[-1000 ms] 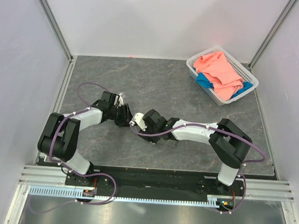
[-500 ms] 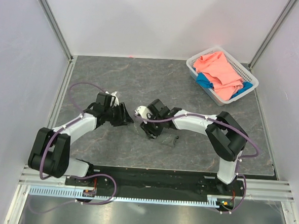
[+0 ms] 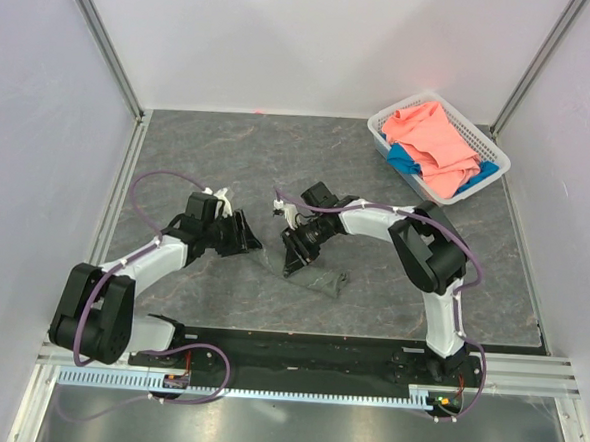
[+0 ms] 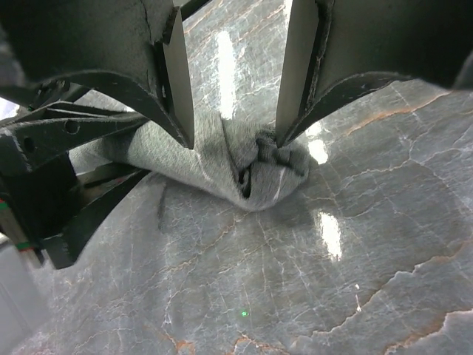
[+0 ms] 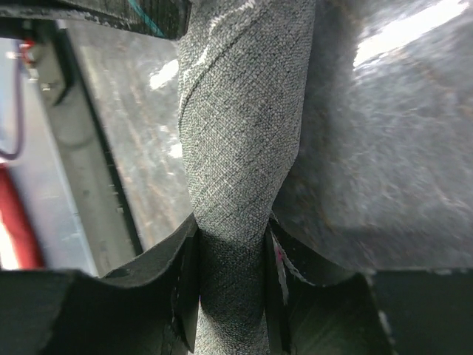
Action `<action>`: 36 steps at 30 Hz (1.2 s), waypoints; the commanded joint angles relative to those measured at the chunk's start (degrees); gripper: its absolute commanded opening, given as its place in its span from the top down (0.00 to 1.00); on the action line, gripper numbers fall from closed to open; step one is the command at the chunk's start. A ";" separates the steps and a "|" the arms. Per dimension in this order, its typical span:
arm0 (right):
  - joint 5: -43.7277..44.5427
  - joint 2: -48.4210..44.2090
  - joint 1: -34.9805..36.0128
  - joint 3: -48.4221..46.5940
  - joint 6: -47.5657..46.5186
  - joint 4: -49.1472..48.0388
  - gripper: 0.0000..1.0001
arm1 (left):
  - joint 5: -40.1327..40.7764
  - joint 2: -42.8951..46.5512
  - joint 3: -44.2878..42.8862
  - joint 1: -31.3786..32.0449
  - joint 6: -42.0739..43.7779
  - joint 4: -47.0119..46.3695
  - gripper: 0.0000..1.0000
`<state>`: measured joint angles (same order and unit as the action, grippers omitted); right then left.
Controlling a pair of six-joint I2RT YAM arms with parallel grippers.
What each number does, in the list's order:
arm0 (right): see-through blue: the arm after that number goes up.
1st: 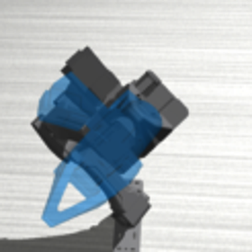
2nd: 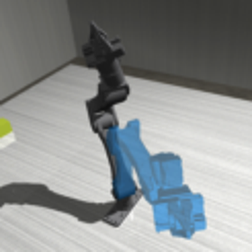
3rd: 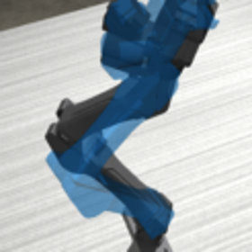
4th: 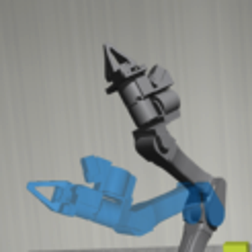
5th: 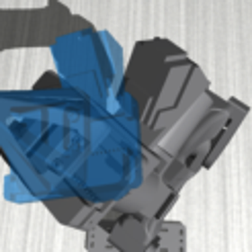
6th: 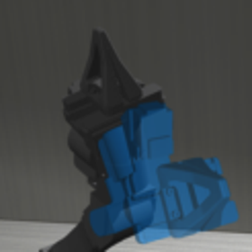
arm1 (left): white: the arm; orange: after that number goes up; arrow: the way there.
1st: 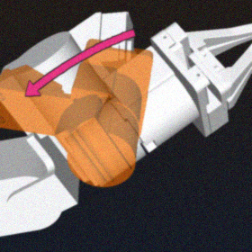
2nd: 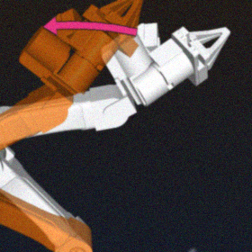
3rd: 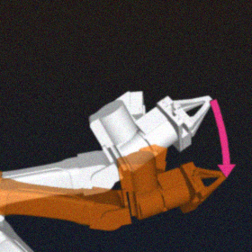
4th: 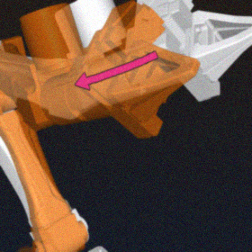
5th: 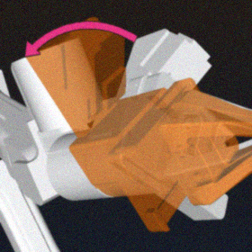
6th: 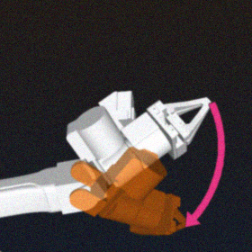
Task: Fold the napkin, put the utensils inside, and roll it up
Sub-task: Roll the napkin with the utensil
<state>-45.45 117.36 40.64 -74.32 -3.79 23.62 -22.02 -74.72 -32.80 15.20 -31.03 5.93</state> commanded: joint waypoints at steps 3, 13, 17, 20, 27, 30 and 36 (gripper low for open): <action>-3.68 5.59 -0.39 -0.91 0.54 5.12 0.59 | 0.49 0.37 0.80 0.09 1.41 -5.40 0.45; -4.12 6.92 -1.18 -1.52 0.54 5.74 0.59 | -0.39 -3.15 1.60 0.09 0.97 -7.34 0.57; -3.77 6.74 -1.35 -1.79 0.63 5.91 0.59 | -0.57 -4.12 1.42 0.09 0.79 -7.34 0.72; -3.24 5.87 -1.18 -2.05 0.80 6.18 0.58 | -1.18 -4.38 1.16 0.09 0.88 -7.25 0.84; 0.97 0.07 -1.18 -2.76 2.21 6.97 0.39 | -2.76 -6.05 -0.60 0.18 1.32 -6.29 0.98; 4.66 -4.50 -0.83 -2.58 1.42 6.79 0.29 | -2.94 -6.93 -1.30 0.09 1.41 -3.83 0.98; 16.68 -14.78 3.30 3.64 -2.44 0.83 0.19 | -3.82 -10.00 -3.32 0.18 1.76 -1.54 0.98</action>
<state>-38.74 110.24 40.95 -74.15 -2.52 28.75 -24.64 -82.54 -33.87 15.25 -31.05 1.63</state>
